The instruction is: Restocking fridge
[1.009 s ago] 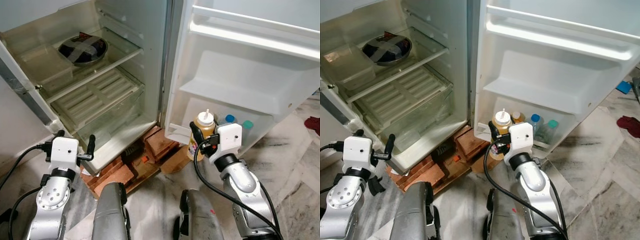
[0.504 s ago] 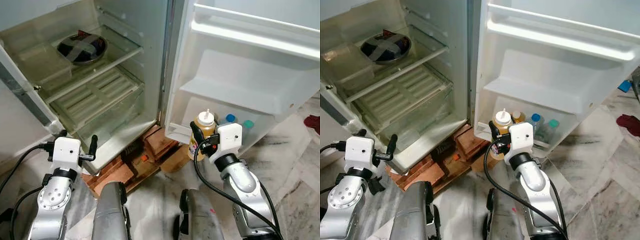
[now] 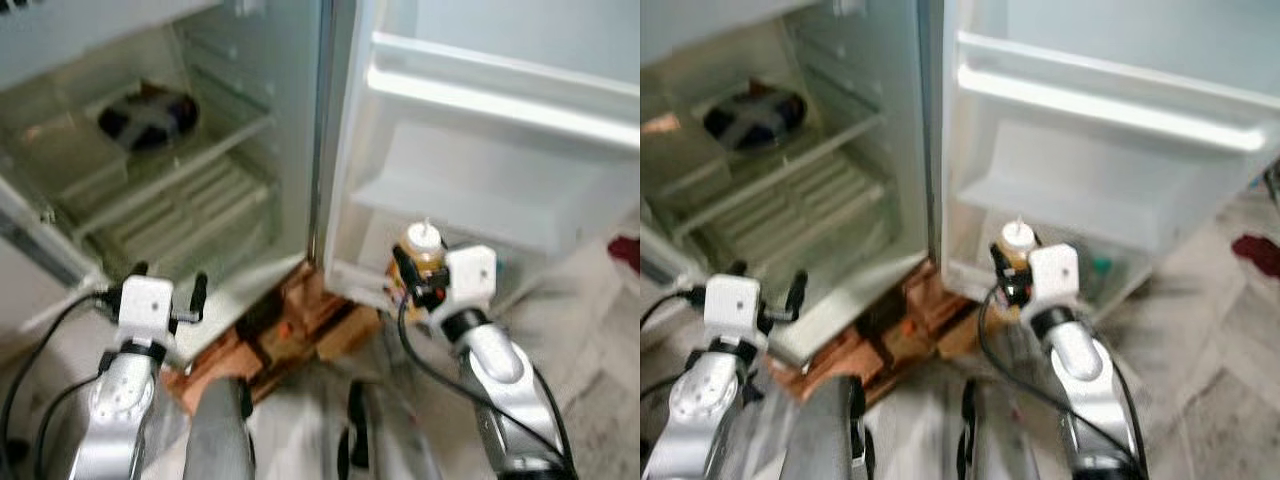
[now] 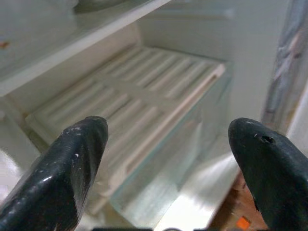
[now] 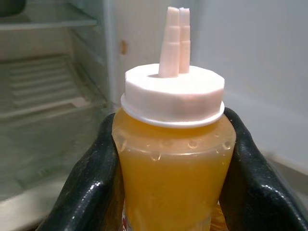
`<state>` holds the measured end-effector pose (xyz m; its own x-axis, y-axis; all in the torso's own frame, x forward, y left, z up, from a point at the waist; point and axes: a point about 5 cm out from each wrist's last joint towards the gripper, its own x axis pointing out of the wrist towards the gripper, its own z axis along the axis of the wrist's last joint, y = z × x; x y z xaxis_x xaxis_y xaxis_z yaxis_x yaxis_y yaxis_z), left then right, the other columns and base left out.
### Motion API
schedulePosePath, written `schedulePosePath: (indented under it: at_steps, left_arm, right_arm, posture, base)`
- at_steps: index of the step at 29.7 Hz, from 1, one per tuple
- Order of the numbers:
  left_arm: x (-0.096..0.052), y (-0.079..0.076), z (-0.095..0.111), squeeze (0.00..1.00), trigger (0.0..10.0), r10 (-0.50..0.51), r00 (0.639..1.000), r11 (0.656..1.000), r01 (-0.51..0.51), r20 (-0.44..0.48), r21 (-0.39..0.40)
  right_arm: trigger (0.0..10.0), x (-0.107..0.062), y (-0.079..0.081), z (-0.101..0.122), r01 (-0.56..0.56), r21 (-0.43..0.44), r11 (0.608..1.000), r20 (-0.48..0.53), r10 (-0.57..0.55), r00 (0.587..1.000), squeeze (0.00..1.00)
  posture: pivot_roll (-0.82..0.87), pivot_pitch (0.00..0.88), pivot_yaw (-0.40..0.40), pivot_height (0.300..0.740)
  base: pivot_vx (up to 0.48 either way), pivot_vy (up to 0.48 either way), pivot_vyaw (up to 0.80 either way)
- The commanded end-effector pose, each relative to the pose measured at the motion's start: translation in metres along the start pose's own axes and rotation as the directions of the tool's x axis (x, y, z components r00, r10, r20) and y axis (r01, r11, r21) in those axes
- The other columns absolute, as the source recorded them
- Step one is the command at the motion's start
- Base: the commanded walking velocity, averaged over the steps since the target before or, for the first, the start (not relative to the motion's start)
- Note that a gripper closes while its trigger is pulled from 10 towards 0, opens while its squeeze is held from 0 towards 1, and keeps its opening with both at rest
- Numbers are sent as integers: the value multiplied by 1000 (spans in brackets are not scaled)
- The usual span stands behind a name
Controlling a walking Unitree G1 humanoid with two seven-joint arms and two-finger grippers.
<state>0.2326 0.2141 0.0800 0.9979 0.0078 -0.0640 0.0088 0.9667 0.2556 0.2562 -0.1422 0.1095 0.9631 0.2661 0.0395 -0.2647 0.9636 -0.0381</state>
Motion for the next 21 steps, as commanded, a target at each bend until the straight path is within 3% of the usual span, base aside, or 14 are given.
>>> schedulePosePath:
  at_steps: [1,21]
  left_arm:
    - [-2,0,-3,0,10000,-1,1000,1000,2,-15,7]
    - [-2,-1,-3,0,10000,-10,1000,1000,10,-11,6]
  right_arm:
    - [10000,-1,1,1,-7,-9,1000,6,7,1000,0]
    - [10000,0,2,1,-9,-10,1000,9,9,1000,0]
  posture:
    - [-21,162,-50,630]
    - [-18,156,-49,630]
  base:
    - [270,0,0]
    - [273,0,0]
